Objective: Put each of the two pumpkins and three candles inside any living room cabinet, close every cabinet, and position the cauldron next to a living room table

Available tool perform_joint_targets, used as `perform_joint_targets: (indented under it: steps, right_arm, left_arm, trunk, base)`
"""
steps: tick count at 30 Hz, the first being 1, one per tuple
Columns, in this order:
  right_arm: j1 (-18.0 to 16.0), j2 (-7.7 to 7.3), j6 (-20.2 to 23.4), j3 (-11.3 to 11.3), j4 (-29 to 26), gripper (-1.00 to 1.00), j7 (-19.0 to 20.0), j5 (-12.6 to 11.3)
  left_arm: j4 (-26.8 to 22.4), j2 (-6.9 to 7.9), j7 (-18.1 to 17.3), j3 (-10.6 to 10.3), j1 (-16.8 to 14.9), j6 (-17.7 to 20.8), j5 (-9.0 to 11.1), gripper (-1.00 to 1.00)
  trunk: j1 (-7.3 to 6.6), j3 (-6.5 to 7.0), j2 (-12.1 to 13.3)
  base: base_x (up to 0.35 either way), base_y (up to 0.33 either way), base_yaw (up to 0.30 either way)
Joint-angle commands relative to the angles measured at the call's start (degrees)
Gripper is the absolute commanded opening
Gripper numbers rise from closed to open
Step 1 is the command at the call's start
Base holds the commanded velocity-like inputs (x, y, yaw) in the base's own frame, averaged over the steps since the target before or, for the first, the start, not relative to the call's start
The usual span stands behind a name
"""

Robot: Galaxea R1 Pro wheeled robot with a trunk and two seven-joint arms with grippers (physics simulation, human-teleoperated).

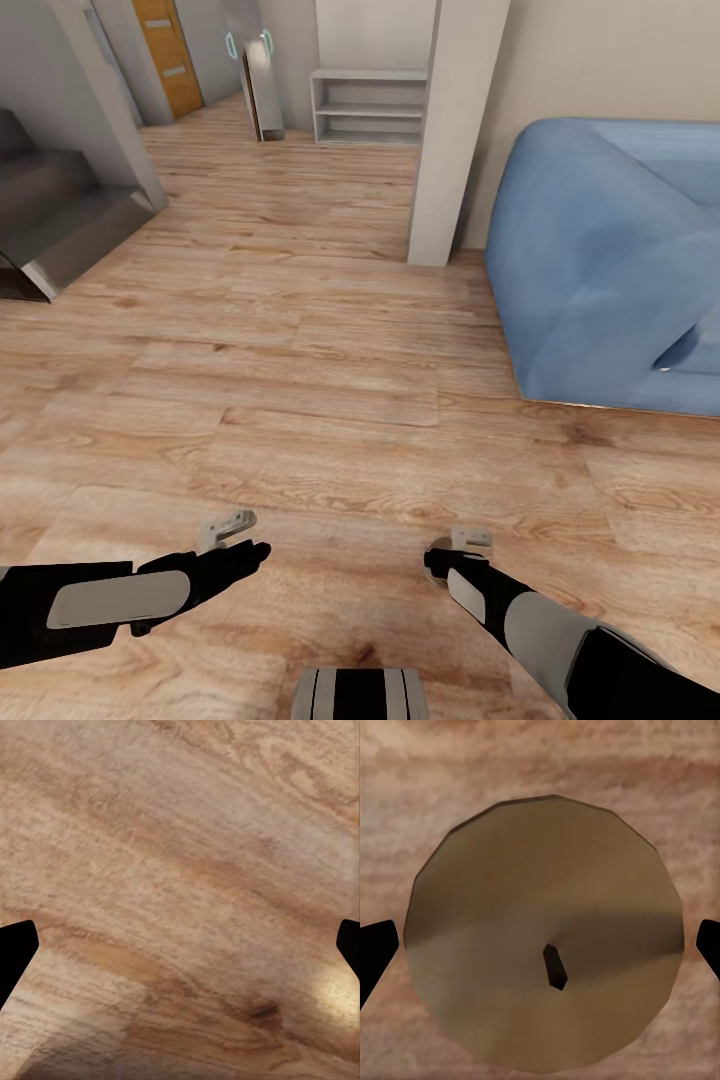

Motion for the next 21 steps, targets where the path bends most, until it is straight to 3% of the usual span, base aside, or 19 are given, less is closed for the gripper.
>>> perform_joint_targets:
  steps: [1,9,16,21]
  right_arm:
    - [-0.03,-0.02,0.34,0.43,-0.14,1.00,-0.39,-0.20]
    - [-0.03,-0.02,0.35,0.43,-0.14,1.00,-0.39,-0.18]
    - [-0.03,-0.02,0.36,0.43,-0.13,1.00,-0.39,-0.17]
    - [-0.03,-0.02,0.37,0.43,-0.13,1.00,-0.39,-0.17]
  left_arm:
    - [-0.07,0.00,0.00,-0.12,-0.10,-0.31,0.30,1.00]
    - [-0.07,-0.01,0.00,-0.12,-0.10,-0.31,0.30,1.00]
    - [-0.07,-0.01,0.00,-0.11,-0.10,-0.31,0.30,1.00]
    - [-0.07,-0.01,0.00,-0.11,-0.10,-0.31,0.31,1.00]
  trunk:
    - [-0.01,-0.04,-0.02]
    - [-0.01,-0.04,-0.02]
    - [0.17,-1.59,-0.11]
    - [0.17,-1.59,-0.11]
  base:
    - [0.000,0.000,0.000]
    - [0.000,0.000,0.000]
    - [0.000,0.000,0.000]
    - [0.000,0.000,0.000]
